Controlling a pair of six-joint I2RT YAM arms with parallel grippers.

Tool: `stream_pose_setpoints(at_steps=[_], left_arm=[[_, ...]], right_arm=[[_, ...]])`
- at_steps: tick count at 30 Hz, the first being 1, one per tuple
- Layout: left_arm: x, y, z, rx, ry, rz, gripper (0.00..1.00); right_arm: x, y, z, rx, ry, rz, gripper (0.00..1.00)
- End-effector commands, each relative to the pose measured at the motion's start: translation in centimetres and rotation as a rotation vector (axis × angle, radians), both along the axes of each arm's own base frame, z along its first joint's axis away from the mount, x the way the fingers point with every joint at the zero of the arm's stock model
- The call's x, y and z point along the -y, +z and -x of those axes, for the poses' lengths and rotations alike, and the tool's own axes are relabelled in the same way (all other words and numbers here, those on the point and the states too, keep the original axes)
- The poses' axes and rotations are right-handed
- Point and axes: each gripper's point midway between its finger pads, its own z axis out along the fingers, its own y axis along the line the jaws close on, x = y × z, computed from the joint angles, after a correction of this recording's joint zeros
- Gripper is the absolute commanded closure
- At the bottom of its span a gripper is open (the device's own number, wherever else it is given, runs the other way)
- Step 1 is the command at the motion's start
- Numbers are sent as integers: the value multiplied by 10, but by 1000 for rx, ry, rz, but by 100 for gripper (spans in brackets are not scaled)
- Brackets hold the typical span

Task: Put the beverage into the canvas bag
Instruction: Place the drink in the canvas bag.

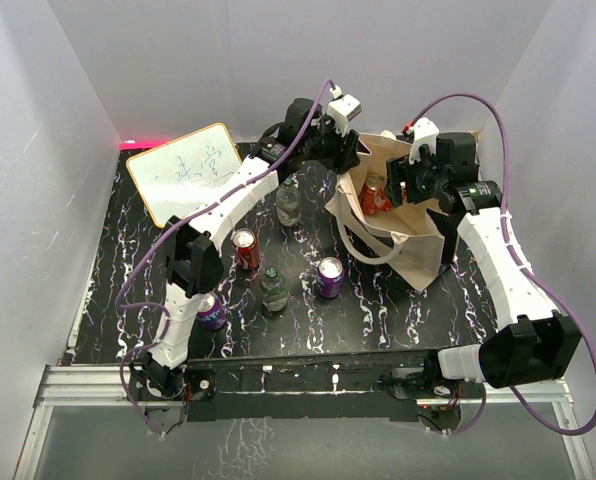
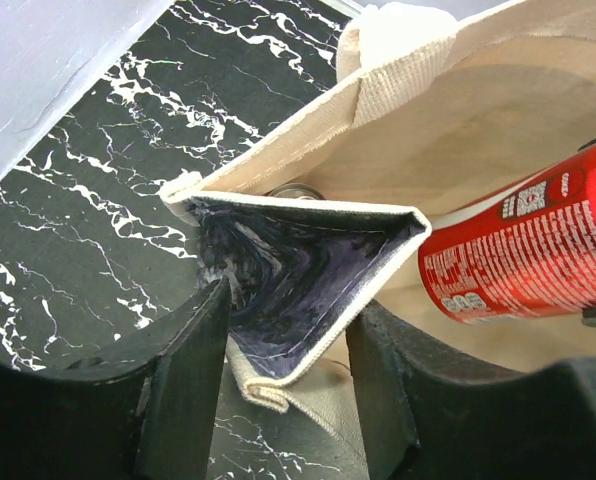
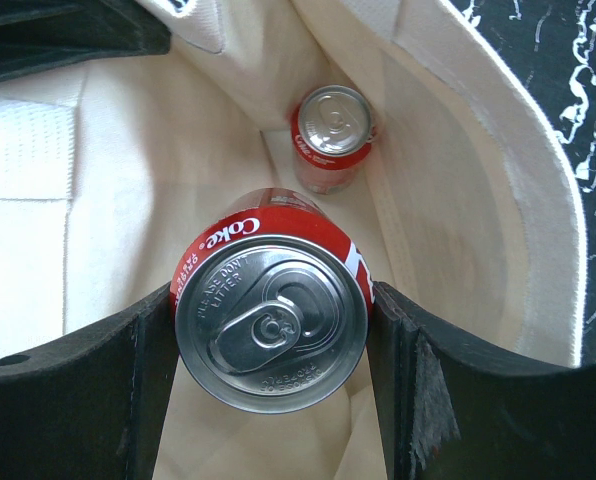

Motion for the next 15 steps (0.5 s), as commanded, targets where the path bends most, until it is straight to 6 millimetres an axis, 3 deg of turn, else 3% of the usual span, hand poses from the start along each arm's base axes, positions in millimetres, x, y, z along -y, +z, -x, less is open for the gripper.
stream_pose_setpoints(at_steps=[1, 8, 15], left_arm=[[-1, 32, 19, 4, -22, 41, 57], [-4, 28, 36, -48, -28, 40, 79], [1, 22, 40, -87, -11, 45, 94]], right_arm=[[17, 59, -32, 226, -91, 37, 92], [31, 53, -40, 259, -124, 128, 92], [11, 29, -39, 235, -2, 97, 92]])
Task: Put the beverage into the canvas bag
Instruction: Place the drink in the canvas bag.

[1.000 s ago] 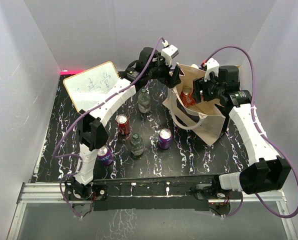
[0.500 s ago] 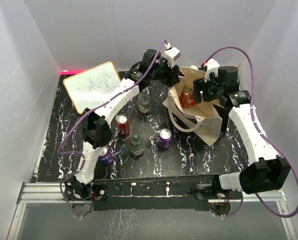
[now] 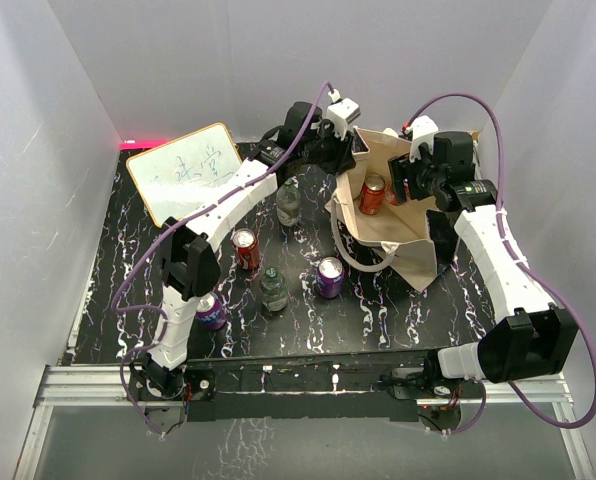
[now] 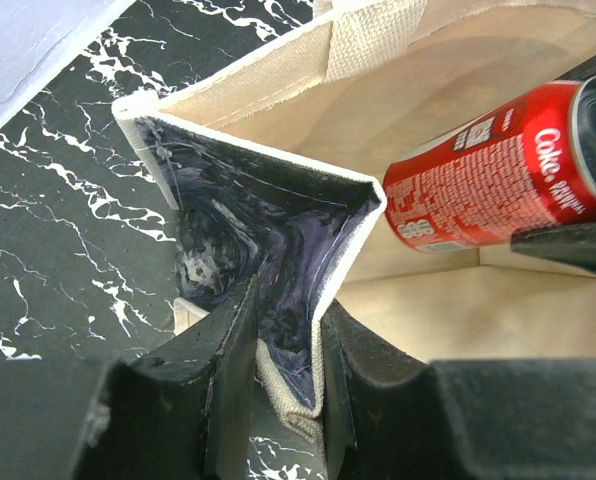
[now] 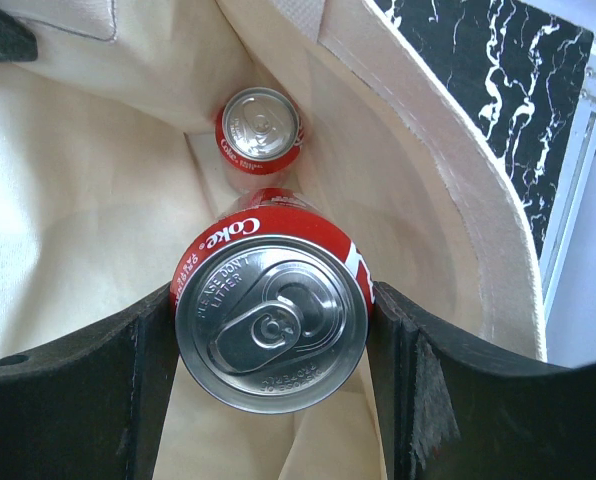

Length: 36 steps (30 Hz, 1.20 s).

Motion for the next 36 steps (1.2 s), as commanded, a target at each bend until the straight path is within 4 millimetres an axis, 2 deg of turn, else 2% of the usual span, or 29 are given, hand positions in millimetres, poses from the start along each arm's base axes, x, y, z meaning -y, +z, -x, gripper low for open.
stream_pose_setpoints(at_steps=[1, 10, 19, 26, 36], left_arm=[[1, 27, 26, -33, -15, 39, 98], [-2, 9, 37, -114, 3, 25, 100], [1, 4, 36, -143, 9, 37, 100], [4, -8, 43, -170, -35, 30, 100], [6, -9, 45, -181, -53, 45, 100]], right_arm=[[-12, 32, -21, 172, 67, -28, 92], [-27, -4, -31, 146, 127, -69, 92], [-35, -43, -38, 129, 154, -77, 92], [-43, -59, -45, 178, 181, -59, 92], [-62, -82, -50, 170, 192, -33, 92]])
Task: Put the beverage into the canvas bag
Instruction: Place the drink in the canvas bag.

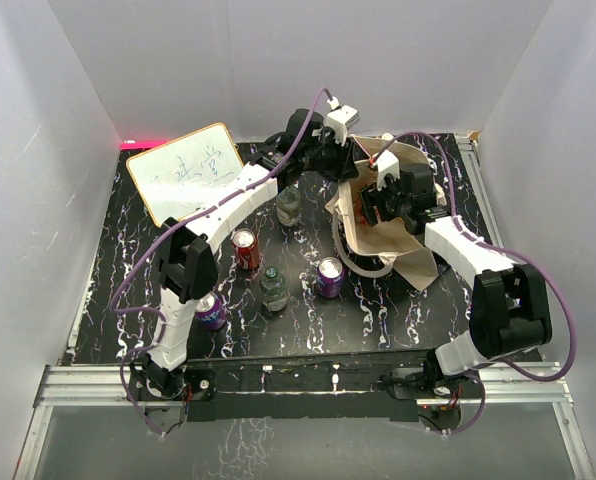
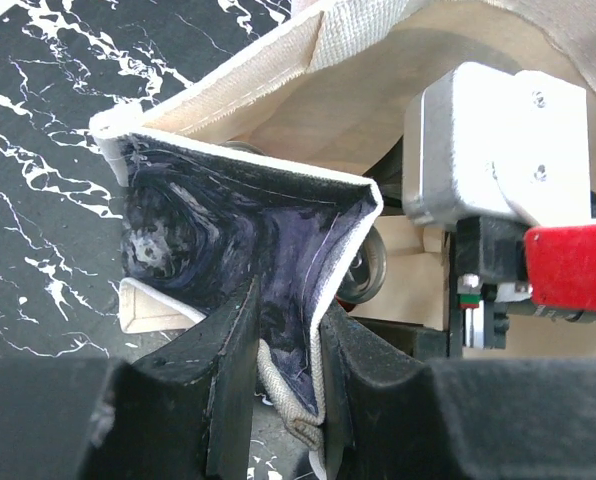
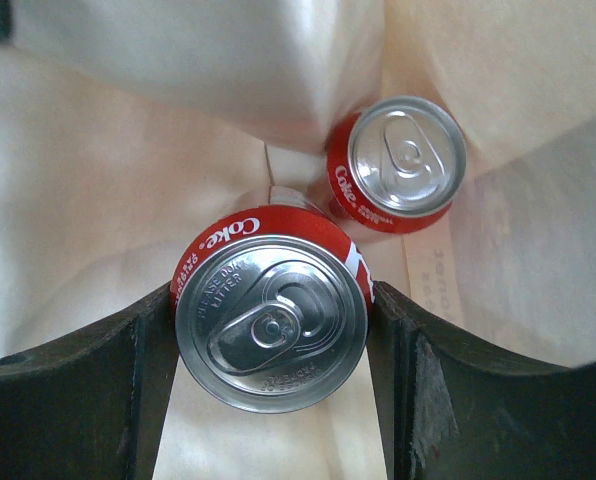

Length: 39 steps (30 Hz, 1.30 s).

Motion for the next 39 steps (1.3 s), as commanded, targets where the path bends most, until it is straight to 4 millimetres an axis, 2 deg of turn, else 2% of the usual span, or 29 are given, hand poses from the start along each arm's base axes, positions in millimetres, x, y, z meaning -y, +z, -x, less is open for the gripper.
stream_pose_setpoints(at_steps=[1, 8, 14, 25, 29, 34, 39], left_arm=[[1, 3, 25, -74, -49, 10, 100], [-6, 4, 17, -112, -21, 38, 100], [-13, 4, 13, -139, -11, 58, 100], [-20, 33, -3, -129, 9, 147, 100], [-21, 38, -4, -138, 3, 173, 100], [-22, 32, -4, -160, -6, 173, 100], [-27, 23, -3, -187, -1, 162, 100]], right_arm=[[-12, 26, -28, 172, 1, -2, 92], [-15, 10, -33, 145, -12, 37, 92], [-8, -6, -31, 107, -29, 76, 92], [10, -24, 4, -41, -77, 127, 92], [15, -24, 9, -56, -97, 146, 92], [11, -28, 1, -62, -101, 124, 92], [-3, -25, -16, -54, -89, 56, 92]])
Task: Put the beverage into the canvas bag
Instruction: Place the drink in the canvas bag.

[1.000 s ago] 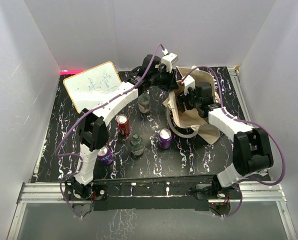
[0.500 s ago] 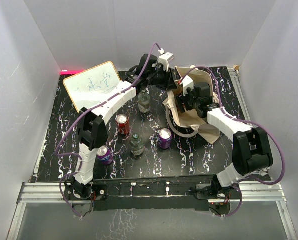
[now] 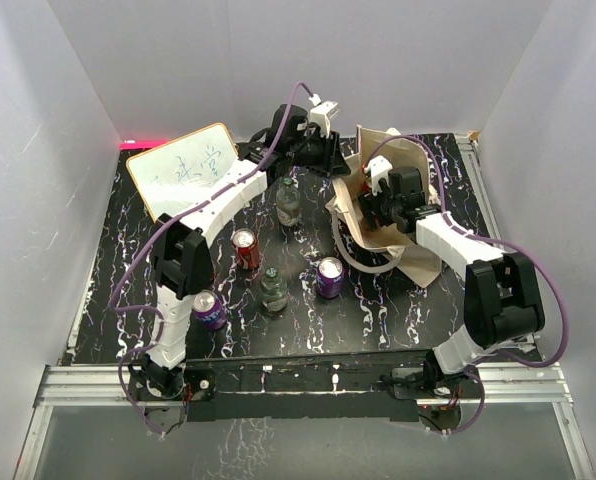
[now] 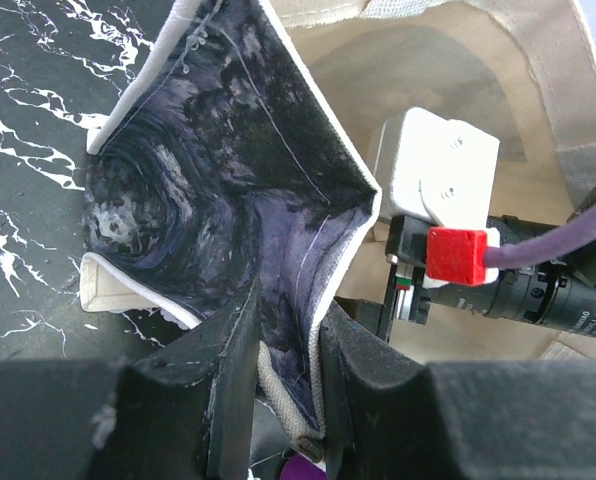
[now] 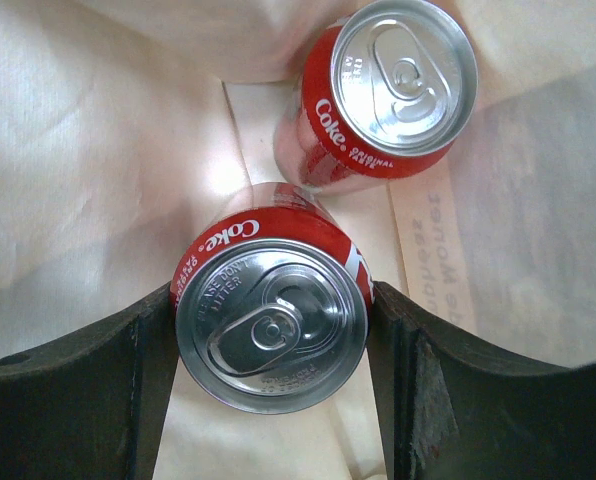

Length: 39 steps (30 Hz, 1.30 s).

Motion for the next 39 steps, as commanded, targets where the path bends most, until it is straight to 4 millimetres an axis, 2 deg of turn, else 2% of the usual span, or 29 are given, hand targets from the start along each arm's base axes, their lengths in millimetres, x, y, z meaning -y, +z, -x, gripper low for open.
stream_pose_setpoints(at_steps=[1, 8, 12, 18, 22, 30, 34, 39], left_arm=[[-7, 22, 8, -13, -26, 52, 100], [-8, 23, 5, -23, -19, 58, 100], [-9, 26, 1, -31, -10, 72, 100], [-8, 28, -7, -41, 7, 92, 100], [-9, 29, -10, -45, 13, 101, 100], [-7, 29, -15, -43, 18, 110, 100], [-7, 27, -15, -42, 20, 108, 100], [-7, 28, -17, -38, 24, 110, 100]], right_arm=[[-17, 7, -21, 26, 11, -96, 92], [-33, -1, -31, 29, 94, -119, 92], [-30, -11, -32, 31, 101, -92, 90], [-23, -39, -19, -30, 115, -42, 84], [-19, -48, -9, -47, 129, -32, 83], [2, -54, 9, -100, 108, -33, 81], [8, -49, 7, -103, 71, -66, 81], [5, -44, 0, -138, 17, -125, 81]])
